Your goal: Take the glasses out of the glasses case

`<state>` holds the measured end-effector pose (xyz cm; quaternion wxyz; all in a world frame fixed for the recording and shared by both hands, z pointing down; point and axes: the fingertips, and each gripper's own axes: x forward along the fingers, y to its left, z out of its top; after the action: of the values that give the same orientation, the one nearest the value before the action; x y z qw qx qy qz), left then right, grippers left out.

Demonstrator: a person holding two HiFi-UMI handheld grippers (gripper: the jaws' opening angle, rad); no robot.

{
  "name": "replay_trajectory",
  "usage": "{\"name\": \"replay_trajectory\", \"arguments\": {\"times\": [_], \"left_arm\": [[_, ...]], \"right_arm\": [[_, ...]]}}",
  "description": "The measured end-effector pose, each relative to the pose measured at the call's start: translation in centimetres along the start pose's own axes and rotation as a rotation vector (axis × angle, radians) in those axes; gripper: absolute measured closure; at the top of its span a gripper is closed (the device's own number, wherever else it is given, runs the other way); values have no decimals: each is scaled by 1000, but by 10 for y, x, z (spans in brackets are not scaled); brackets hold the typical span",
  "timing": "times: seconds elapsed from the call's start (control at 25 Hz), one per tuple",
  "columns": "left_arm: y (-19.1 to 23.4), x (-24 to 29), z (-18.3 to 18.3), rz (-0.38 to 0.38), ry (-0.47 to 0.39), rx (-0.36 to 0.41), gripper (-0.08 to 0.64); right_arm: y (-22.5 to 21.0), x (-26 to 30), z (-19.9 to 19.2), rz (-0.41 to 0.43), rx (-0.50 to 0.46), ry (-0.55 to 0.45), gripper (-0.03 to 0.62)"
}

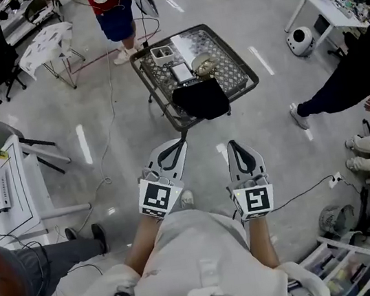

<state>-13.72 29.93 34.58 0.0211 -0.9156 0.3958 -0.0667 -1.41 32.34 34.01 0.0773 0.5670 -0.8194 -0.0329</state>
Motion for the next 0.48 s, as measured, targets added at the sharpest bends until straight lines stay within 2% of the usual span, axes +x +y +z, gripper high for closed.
{"name": "replay_trajectory", "arguments": {"times": [0.48], "left_arm": [[31, 34, -3, -25, -6, -17, 546]], "right_arm": [[-13, 42, -2, -22, -3, 19, 586]]}}
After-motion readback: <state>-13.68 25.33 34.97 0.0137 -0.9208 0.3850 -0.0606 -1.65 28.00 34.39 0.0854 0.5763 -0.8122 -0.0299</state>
